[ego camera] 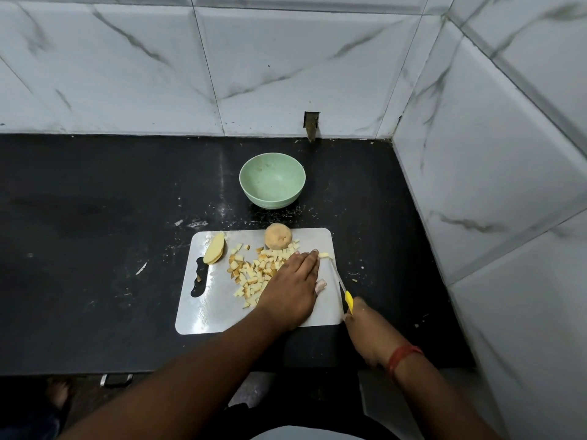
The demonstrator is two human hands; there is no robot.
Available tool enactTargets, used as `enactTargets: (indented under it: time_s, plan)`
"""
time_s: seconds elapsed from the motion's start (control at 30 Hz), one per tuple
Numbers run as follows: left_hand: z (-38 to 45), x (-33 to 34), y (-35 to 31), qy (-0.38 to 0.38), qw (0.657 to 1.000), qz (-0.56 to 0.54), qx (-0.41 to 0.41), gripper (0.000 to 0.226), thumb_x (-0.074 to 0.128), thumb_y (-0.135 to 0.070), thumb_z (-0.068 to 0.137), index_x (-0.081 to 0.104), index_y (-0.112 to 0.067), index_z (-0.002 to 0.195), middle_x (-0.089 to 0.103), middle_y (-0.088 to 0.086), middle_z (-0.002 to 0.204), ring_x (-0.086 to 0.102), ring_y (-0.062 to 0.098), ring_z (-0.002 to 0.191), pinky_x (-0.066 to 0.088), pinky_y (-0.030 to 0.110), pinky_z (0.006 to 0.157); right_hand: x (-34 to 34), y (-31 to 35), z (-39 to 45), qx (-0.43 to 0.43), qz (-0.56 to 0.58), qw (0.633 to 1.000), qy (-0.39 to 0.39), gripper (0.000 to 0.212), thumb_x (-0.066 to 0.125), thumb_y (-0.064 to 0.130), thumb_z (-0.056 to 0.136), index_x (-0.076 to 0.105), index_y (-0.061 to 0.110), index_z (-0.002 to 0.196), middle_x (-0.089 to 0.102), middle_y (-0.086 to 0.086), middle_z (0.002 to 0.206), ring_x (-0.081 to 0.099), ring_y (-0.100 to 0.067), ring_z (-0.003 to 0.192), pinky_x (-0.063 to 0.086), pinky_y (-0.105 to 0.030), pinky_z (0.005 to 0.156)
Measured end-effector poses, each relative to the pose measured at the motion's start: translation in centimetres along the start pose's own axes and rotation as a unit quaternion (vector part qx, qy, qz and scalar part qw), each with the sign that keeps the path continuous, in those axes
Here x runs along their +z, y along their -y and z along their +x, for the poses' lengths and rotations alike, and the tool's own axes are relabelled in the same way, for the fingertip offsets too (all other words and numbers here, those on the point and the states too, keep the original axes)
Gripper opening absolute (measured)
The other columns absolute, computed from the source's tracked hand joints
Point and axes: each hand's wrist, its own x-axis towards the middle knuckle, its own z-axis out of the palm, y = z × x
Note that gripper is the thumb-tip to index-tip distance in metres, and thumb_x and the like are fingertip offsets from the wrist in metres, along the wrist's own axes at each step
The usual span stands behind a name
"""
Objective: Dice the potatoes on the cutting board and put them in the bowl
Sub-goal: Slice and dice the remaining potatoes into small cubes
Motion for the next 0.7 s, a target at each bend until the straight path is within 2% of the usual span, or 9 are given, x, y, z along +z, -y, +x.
enactTargets:
  time_s: [0.07,0.2,0.3,0.4,0.43,0.5,0.57,0.63,0.7]
  plan:
    - [0.0,0.1,0.0,0.0,1.0,0.003,0.0,0.065,0.017,-0.045,0.111,0.025,-0.003,0.161,0.023,0.011,0.169,0.02,0.029,0.153,0.006,0.038,0.127,-0.2,-0.2,-0.3,0.0,-0.006,1.0,-0.009,0.026,0.036,0.017,0.104,0.042,0.003,0.125,0.06,-0.016,0.113,0.06,-0.031,0.102,0.043,-0.03,0.079]
    - [0.0,0.4,0.1,-0.001,1.0,0.003,-0.002,0.066,0.016,-0.046,0.11,0.027,-0.003,0.16,0.025,0.012,0.168,0.021,0.029,0.153,0.008,0.038,0.127,-0.8,0.9,0.0,0.009,0.009,0.999,-0.053,0.015,0.038,0.019,0.103,0.043,0.011,0.113,0.063,-0.011,0.097,0.063,-0.025,0.086,0.047,-0.032,0.07]
    - [0.1,0.7,0.2,0.003,1.0,0.005,-0.002,0.067,0.016,-0.046,0.11,0.03,-0.004,0.159,0.028,0.012,0.167,0.024,0.029,0.153,0.01,0.039,0.128,-0.6,1.7,0.9,0.021,-0.024,0.999,-0.035,0.026,0.037,0.013,0.101,0.04,0.008,0.126,0.064,-0.015,0.108,0.063,-0.028,0.093,0.042,-0.029,0.07]
    - [0.1,0.7,0.0,0.006,1.0,-0.002,-0.009,0.064,0.021,-0.045,0.111,0.032,-0.004,0.159,0.03,0.012,0.167,0.027,0.03,0.152,0.012,0.039,0.127,-0.8,2.4,1.3,0.03,-0.027,0.999,-0.025,0.028,0.038,0.012,0.101,0.039,0.005,0.127,0.062,-0.017,0.116,0.062,-0.028,0.097,0.041,-0.027,0.074]
    - [0.1,0.8,0.1,0.005,1.0,-0.004,-0.011,0.064,0.021,-0.046,0.11,0.033,-0.004,0.159,0.031,0.011,0.166,0.028,0.03,0.152,0.014,0.04,0.128,-0.7,2.3,1.2,0.028,-0.031,0.999,-0.02,0.027,0.037,0.012,0.101,0.039,0.005,0.127,0.062,-0.016,0.112,0.061,-0.026,0.093,0.041,-0.027,0.072]
    - [0.2,0.9,0.2,0.0,1.0,-0.005,-0.013,0.065,0.02,-0.046,0.11,0.036,-0.004,0.157,0.034,0.012,0.165,0.031,0.03,0.15,0.019,0.041,0.127,-0.4,1.9,0.9,0.034,-0.043,0.998,-0.018,0.023,0.037,0.012,0.101,0.042,0.005,0.123,0.059,-0.011,0.093,0.057,-0.02,0.075,0.039,-0.028,0.062]
    - [0.2,0.9,0.2,-0.004,1.0,-0.007,-0.011,0.066,0.019,-0.046,0.109,0.038,-0.004,0.157,0.035,0.012,0.164,0.032,0.03,0.149,0.022,0.042,0.127,0.1,1.3,0.1,0.039,-0.058,0.997,-0.015,0.02,0.035,0.01,0.101,0.046,0.003,0.117,0.048,-0.004,0.075,0.052,-0.014,0.066,0.038,-0.026,0.058]
    - [0.1,0.8,0.2,-0.011,1.0,-0.009,-0.009,0.066,0.02,-0.046,0.109,0.041,-0.004,0.155,0.038,0.012,0.162,0.034,0.029,0.148,0.025,0.043,0.126,0.5,0.7,-0.2,0.04,-0.045,0.998,-0.027,0.017,0.035,0.011,0.101,0.046,0.004,0.113,0.041,0.001,0.07,0.047,-0.008,0.063,0.034,-0.021,0.055]
    - [0.0,0.7,0.1,-0.022,1.0,-0.007,-0.007,0.065,0.022,-0.047,0.109,0.043,-0.003,0.154,0.041,0.013,0.16,0.036,0.029,0.146,0.027,0.043,0.125,0.0,0.7,-0.7,0.033,-0.048,0.998,-0.036,0.012,0.037,0.014,0.101,0.043,0.009,0.111,0.047,0.0,0.075,0.046,-0.009,0.061,0.029,-0.022,0.049]
